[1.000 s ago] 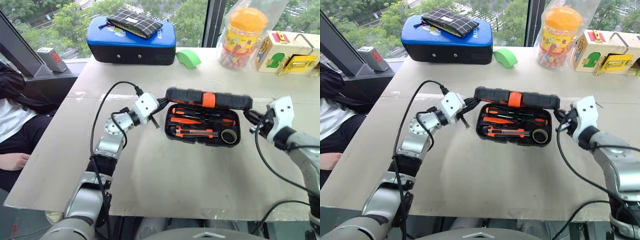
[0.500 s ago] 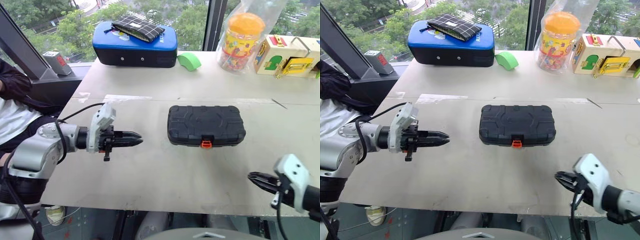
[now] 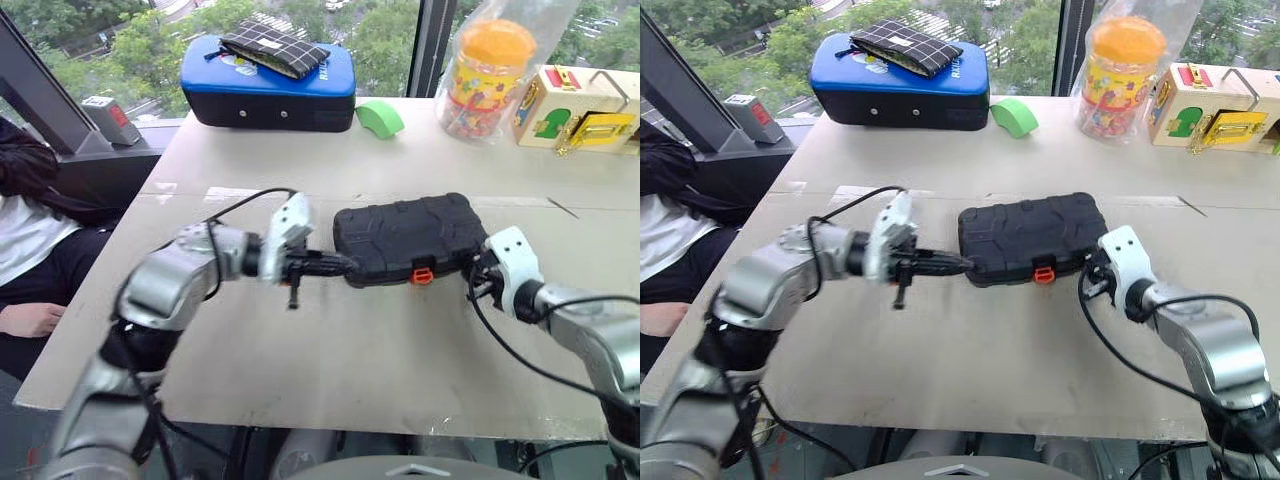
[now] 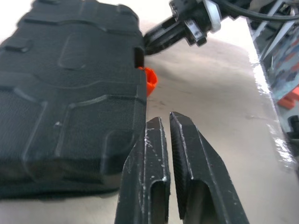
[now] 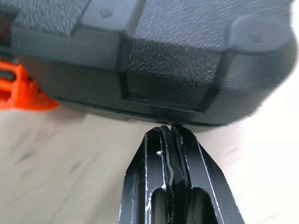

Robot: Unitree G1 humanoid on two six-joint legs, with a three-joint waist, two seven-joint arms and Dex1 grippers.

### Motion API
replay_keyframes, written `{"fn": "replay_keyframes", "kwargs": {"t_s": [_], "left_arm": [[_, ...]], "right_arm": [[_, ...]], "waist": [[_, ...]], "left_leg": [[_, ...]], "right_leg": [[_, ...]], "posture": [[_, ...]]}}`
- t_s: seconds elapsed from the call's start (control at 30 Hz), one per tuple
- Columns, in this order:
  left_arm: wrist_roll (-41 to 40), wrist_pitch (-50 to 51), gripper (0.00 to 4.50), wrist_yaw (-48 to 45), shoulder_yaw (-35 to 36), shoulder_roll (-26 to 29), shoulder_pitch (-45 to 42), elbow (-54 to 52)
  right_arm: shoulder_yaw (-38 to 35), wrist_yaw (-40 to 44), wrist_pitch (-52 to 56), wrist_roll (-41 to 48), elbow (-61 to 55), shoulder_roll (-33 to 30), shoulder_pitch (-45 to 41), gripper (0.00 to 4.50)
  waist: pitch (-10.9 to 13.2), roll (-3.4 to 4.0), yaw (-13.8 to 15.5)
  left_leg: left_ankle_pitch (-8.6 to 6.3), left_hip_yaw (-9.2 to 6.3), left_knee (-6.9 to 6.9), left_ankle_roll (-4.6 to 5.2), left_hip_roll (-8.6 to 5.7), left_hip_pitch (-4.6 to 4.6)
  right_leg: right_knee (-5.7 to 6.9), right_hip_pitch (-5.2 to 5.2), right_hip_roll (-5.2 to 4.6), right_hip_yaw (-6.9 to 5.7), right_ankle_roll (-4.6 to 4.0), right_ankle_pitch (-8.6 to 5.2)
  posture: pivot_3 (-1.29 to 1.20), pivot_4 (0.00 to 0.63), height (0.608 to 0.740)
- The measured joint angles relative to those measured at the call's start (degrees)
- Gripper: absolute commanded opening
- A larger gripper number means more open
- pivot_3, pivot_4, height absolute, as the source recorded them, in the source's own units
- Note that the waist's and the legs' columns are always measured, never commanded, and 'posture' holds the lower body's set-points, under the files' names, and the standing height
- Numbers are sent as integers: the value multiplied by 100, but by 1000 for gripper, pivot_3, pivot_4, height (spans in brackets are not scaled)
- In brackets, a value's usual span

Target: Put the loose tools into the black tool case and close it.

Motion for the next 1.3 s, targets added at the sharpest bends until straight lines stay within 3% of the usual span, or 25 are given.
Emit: {"fn": "replay_keyframes", "kwargs": {"t_s": [0.13,0.33,0.43,0.67,0.8,1.07,1.3], "left_arm": [[580,-465,207,28,-353,-346,-675,735],[1093,-933,207,-243,-753,-597,-822,1546],[1522,-1502,207,-412,-1007,-725,-996,1984],[1714,-1738,207,-543,-1023,-762,-956,2040],[1758,-1770,207,-585,-1017,-762,-940,2007],[1873,-1770,207,-588,-937,-755,-904,1996],[1912,-1770,207,-577,-835,-760,-844,1945]], "right_arm": [[72,69,-400,-252,345,-206,-193,0],[-17,749,-218,255,-451,-453,648,0],[-50,574,70,506,-848,178,738,0],[76,-221,128,459,-739,1593,617,0],[130,-434,-180,253,-343,1803,569,0],[122,-480,-1821,42,347,2659,1108,0],[86,-511,-1586,131,-123,2356,1042,0]], "waist": [[-3,0,-25],[-3,0,-100],[-15,0,-149],[-51,-6,-152],[-54,-6,-154],[-57,-2,-188],[-48,12,-199]], "left_leg": [[0,1,-3,-1,2,3],[-3,-12,-12,5,6,-9],[-16,-1,4,28,2,15],[-4,-9,5,7,3,25],[-3,-8,4,4,3,25],[-3,-1,5,6,5,31],[-4,0,4,6,6,30]], "right_leg": [[-2,-1,2,-2,2,-1],[-2,-10,1,-14,2,-1],[2,18,-3,-4,3,0],[12,15,4,-6,4,-1],[12,13,3,-6,4,-1],[19,12,8,5,5,-1],[21,9,13,10,4,-1]], "posture": [[0,150,740],[0,150,740],[0,150,740],[0,150,740],[0,150,740],[0,150,740],[0,150,740]]}}
